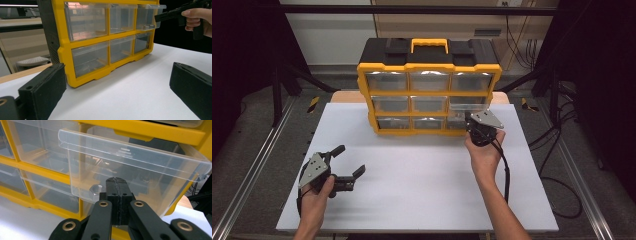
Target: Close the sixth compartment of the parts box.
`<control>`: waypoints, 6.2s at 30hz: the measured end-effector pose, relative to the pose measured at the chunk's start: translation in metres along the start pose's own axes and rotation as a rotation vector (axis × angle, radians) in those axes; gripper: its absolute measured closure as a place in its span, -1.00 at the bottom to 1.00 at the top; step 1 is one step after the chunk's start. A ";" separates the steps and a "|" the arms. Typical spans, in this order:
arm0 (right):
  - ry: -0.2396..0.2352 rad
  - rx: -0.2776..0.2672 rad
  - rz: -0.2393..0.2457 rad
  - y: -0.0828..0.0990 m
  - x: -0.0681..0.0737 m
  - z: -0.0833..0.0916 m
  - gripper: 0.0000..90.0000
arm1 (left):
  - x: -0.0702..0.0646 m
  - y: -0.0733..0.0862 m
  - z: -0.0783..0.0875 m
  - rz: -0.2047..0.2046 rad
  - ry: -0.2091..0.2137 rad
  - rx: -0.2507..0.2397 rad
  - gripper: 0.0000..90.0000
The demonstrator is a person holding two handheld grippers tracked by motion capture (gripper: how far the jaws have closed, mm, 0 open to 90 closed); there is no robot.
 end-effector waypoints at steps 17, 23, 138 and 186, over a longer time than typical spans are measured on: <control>-0.002 0.006 -0.021 -0.002 -0.001 -0.005 1.00 | 0.000 0.000 0.000 -0.001 0.001 0.001 -0.98; -0.004 0.009 -0.023 -0.003 -0.002 -0.006 1.00 | 0.000 0.000 0.000 0.000 0.001 0.000 -0.98; -0.188 -0.010 -0.051 0.000 0.020 0.000 0.00 | -0.001 0.000 -0.001 -0.003 0.004 0.005 -0.98; -0.342 -0.129 0.098 0.039 0.012 0.065 -0.77 | -0.007 0.000 -0.002 -0.006 0.033 0.012 -0.98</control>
Point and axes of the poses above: each handheld gripper's, and its own axes: z roughly backward along the jaws, y roughly out of its underside, x roughly to its left, the point moved 2 cm from there along -z, roughly forward along the jaws, and after that the axes turned 1 degree about -z, right-handed, at the moved point
